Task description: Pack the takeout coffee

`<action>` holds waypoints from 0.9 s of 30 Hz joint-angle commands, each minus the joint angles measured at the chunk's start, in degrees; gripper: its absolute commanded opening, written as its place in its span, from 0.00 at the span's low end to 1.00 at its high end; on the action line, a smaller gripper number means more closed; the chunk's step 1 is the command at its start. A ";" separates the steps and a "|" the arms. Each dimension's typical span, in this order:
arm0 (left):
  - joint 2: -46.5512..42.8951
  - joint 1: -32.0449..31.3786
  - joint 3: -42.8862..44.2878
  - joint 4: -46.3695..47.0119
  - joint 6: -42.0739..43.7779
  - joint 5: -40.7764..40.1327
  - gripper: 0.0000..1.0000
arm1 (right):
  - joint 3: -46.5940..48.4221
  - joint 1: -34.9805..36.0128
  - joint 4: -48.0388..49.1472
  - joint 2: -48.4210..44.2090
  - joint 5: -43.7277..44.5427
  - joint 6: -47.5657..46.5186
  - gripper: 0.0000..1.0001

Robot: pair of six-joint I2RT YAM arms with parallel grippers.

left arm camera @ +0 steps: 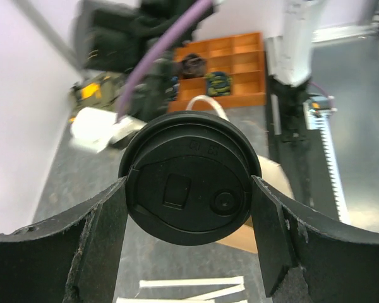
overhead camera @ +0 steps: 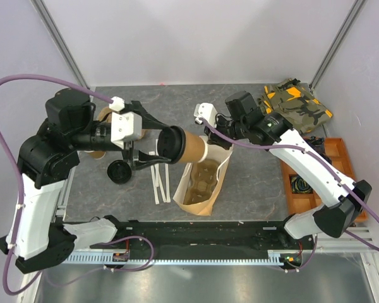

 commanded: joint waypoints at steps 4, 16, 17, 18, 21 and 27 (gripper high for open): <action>3.34 -10.57 5.21 -3.30 6.92 -9.09 0.38 | 5.46 -0.36 -2.41 2.57 -1.51 2.66 0.00; 6.16 -18.75 0.12 -6.82 17.48 -24.04 0.35 | 8.98 -0.35 -5.84 3.90 -3.00 4.16 0.00; 6.07 -18.93 -1.02 -6.90 18.44 -24.84 0.35 | 8.98 -0.44 -5.93 3.98 -3.00 4.25 0.00; 6.07 -19.11 -1.46 -6.91 18.79 -25.81 0.35 | 9.15 -0.36 -6.19 3.90 -3.09 4.25 0.00; 6.16 -19.55 -2.17 -6.99 20.29 -27.75 0.34 | 9.16 -0.27 -6.37 3.90 -3.44 4.86 0.00; 7.13 -23.06 -3.05 -7.52 23.72 -29.51 0.33 | 9.77 -0.27 -6.99 5.03 -3.79 6.53 0.00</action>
